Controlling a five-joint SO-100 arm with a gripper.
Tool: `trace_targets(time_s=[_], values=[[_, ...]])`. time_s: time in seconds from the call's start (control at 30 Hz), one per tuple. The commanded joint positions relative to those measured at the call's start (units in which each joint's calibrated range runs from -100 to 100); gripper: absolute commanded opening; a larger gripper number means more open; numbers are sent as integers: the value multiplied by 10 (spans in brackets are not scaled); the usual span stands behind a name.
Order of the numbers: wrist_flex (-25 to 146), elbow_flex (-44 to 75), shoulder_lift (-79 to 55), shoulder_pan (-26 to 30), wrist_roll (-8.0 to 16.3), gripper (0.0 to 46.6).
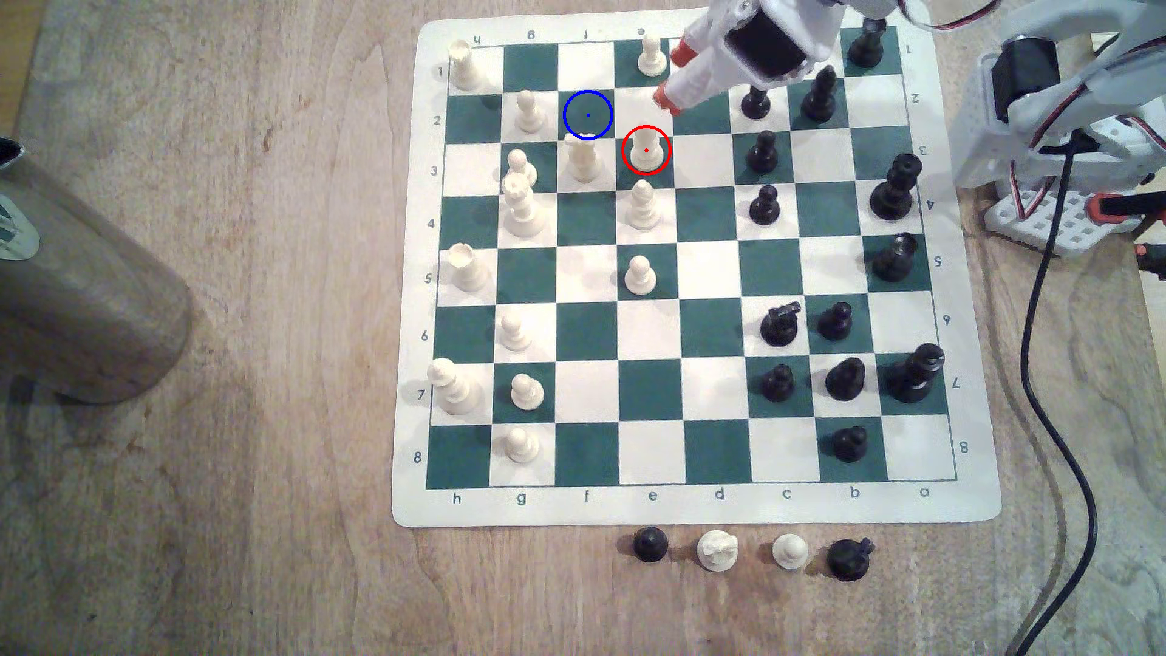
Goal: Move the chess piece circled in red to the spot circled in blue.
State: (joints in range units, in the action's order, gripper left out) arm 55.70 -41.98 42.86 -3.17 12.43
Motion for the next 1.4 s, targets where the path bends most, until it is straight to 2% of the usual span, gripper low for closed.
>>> trace_targets(time_s=[0.0, 0.17, 0.37, 1.07, 1.37], values=[[55, 106, -81, -16, 10, 126], [81, 166, -163, -18, 26, 135], [51, 177, -215, -7, 38, 163], [-3, 241, -403, -10, 33, 150], [-1, 243, -428, -10, 31, 148]])
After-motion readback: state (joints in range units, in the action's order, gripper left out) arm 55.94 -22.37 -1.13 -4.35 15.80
